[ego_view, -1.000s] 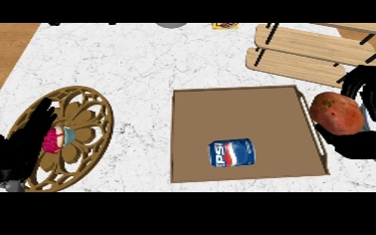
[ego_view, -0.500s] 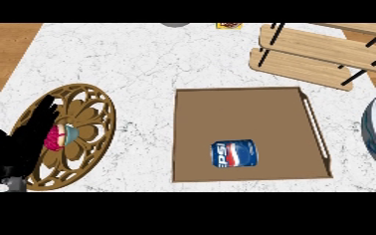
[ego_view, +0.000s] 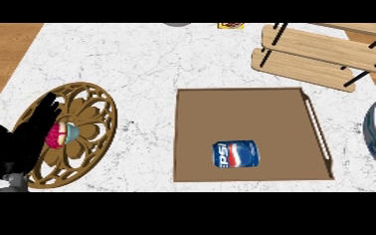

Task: Pick the sweet potato from the tray and place it in the tiered shelf

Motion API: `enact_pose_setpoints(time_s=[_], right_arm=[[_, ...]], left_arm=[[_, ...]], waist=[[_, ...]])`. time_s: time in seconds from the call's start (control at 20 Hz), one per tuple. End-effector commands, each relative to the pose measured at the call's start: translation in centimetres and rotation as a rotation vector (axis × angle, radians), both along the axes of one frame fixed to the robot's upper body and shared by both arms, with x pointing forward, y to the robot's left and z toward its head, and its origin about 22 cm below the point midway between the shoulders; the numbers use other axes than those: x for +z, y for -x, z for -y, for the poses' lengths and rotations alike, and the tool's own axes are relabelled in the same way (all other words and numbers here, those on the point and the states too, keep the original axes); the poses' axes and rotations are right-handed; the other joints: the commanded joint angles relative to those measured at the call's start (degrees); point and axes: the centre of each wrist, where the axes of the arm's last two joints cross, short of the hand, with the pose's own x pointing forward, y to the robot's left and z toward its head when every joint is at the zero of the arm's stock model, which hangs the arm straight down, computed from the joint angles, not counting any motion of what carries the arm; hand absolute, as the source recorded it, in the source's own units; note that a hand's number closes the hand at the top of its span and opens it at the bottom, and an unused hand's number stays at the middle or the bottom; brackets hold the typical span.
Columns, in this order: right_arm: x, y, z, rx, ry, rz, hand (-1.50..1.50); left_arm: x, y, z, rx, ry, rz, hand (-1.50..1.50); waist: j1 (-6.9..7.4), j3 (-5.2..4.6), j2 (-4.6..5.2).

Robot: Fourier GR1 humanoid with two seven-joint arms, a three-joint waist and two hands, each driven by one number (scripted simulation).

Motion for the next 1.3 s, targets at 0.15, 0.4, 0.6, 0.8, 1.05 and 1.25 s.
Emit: enact_pose_setpoints(time_s=[0.15,0.4,0.6,0.8,1.05,1.25], right_arm=[[1.9,-3.1,0.9,-0.056,0.057,-0.026,1.50],[0.9,-6.6,1.3,-0.120,0.092,-0.018,1.50],[-1.6,-9.1,1.1,-0.125,0.132,-0.029,1.50],[-2.4,-11.5,3.9,-0.154,0.070,-0.028,1.50],[-4.6,-13.8,3.6,-0.156,0.015,-0.037,1.50],[-4.5,-15.2,7.2,-0.165,0.034,-0.107,1.50]], left_arm=[[-2.3,0.7,-0.8,0.001,-0.012,-0.002,0.00],[0.0,-0.5,0.1,-0.002,0.009,-0.004,0.00],[-0.9,-0.4,1.0,0.001,0.008,-0.018,0.00],[-1.3,-0.6,0.1,0.007,0.010,0.009,0.00],[0.5,-0.5,0.6,-0.007,0.006,0.000,0.00],[0.6,-0.5,0.2,-0.008,0.009,-0.008,0.00]], waist=[[0.06,-0.06,0.18],[0.25,-0.02,0.14],[0.21,0.00,0.16],[0.34,0.00,0.27],[0.34,0.02,0.16],[0.59,0.02,0.26]])
